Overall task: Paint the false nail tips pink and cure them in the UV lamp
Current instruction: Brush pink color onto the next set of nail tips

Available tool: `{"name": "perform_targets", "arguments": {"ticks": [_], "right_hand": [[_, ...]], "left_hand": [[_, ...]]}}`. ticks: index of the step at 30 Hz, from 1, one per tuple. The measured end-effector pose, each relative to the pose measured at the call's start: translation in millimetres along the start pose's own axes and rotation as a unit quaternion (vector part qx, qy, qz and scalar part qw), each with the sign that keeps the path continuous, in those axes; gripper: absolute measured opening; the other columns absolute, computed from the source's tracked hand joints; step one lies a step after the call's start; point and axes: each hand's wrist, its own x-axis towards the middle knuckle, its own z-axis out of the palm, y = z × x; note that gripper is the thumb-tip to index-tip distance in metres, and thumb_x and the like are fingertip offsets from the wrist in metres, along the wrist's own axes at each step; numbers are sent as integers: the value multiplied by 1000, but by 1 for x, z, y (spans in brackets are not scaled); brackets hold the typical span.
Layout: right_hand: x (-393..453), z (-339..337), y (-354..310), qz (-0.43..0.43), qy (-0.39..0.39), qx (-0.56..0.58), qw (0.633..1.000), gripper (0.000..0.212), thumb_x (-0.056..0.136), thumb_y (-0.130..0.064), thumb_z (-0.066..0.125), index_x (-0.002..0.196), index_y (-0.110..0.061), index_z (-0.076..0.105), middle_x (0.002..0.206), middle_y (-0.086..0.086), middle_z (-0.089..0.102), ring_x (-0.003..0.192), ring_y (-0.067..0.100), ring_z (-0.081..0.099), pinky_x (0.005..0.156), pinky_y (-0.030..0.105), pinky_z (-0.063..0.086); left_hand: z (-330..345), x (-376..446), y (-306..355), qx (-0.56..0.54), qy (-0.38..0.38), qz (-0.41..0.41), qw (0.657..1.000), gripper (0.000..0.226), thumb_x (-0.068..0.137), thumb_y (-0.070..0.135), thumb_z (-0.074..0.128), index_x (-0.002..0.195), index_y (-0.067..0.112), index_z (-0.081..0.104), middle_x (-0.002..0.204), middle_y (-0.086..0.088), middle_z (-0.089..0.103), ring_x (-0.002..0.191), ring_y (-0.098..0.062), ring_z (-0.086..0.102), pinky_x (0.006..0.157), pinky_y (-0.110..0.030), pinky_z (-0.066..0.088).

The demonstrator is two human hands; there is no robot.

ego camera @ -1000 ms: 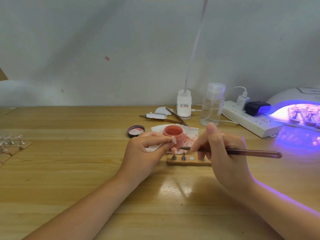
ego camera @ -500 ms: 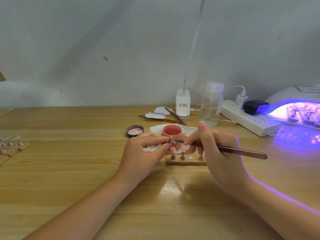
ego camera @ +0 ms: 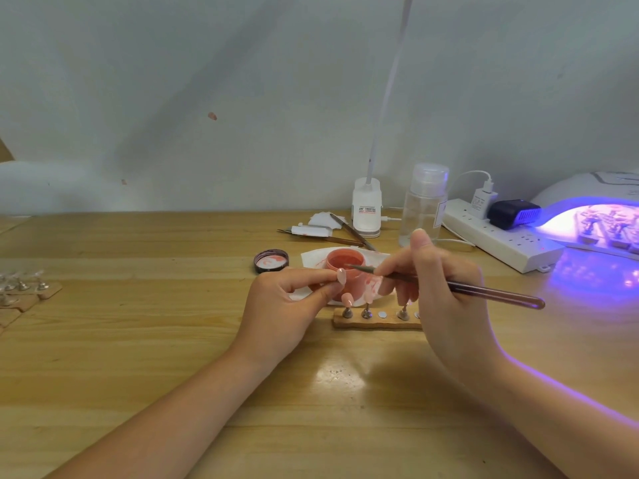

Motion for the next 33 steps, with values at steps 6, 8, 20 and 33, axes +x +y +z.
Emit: {"name": "perform_targets", "arguments": {"ticks": [6, 8, 20, 33], "right_hand": [[-1, 0, -4, 39, 27, 25, 999, 56, 92, -34, 35, 51, -10, 64, 43, 6, 55, 40, 8, 49, 43, 16, 38], [-1, 1, -4, 37, 32, 29, 998, 52, 94, -33, 43, 52, -13, 65, 46, 6, 58, 42, 8, 49, 43, 16, 39], [2, -4, -9, -36, 10, -67, 997, 13, 84, -25, 66, 79, -14, 65, 68, -5, 67, 58, 5, 61, 54, 22, 48], [1, 1, 5, -102, -114, -221, 963, 51, 66, -18, 81, 98, -43, 50, 98, -31, 58, 95, -1, 59, 85, 17, 46]], "left_hand": [[0, 0, 1, 2, 2, -6, 1000, 19, 70, 14, 74, 76, 32, 72, 75, 23, 69, 82, 4, 65, 73, -6, 44], [-1, 0, 0, 11, -1, -1, 1000, 23, 71, 11, 74, 76, 33, 71, 73, 28, 67, 81, 7, 64, 72, -4, 42], [0, -1, 5, -14, -7, 4, 1000, 17, 69, 14, 73, 76, 30, 71, 73, 26, 68, 77, 8, 64, 69, -3, 42], [1, -4, 9, -26, -40, 24, 999, 15, 65, 21, 71, 79, 28, 72, 75, 20, 70, 77, 4, 65, 71, -8, 45]]}}
